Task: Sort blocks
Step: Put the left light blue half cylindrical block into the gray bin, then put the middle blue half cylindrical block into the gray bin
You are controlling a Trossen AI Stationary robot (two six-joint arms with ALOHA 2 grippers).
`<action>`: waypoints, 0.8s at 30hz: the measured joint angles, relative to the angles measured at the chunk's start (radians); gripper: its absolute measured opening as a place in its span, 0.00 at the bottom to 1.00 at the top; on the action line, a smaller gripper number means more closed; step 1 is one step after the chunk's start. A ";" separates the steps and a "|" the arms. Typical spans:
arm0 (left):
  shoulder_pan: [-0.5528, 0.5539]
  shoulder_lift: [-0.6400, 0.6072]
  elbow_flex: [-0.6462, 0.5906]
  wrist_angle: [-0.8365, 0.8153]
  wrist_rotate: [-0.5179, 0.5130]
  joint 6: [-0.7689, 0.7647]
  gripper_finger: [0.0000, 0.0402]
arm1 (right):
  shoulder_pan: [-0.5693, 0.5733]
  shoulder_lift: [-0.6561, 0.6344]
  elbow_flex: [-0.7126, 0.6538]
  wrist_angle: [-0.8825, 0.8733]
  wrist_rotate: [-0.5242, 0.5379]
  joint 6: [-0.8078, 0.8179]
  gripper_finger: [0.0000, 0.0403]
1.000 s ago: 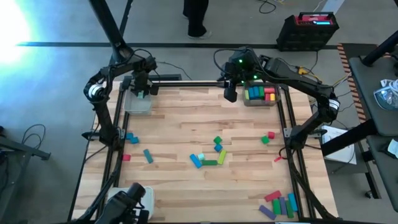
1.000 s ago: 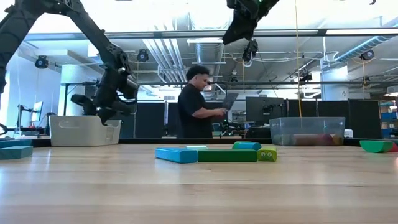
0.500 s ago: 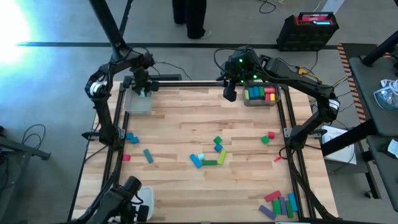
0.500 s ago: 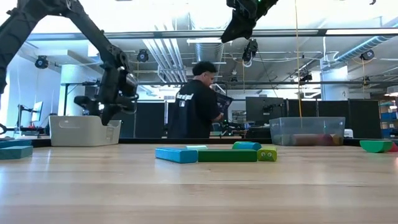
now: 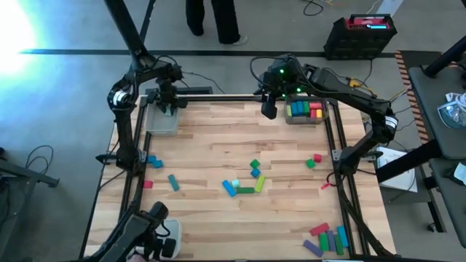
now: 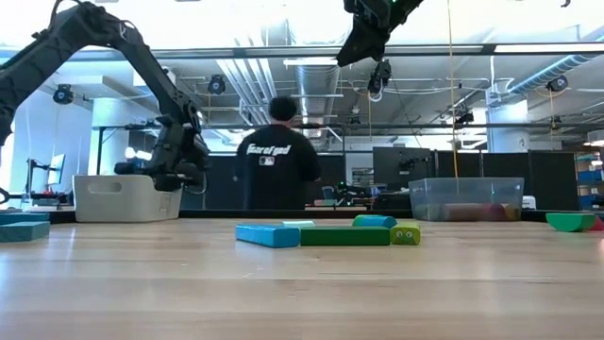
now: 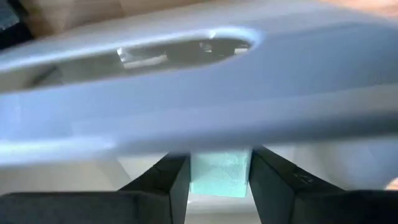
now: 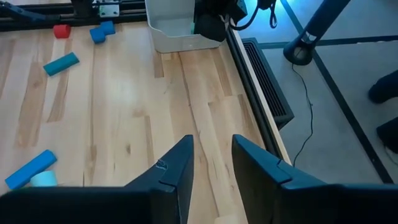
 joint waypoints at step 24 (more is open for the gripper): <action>-0.058 -0.082 0.324 -0.237 -0.005 0.180 0.45 | -0.020 -0.006 0.016 -0.035 0.085 -0.047 0.44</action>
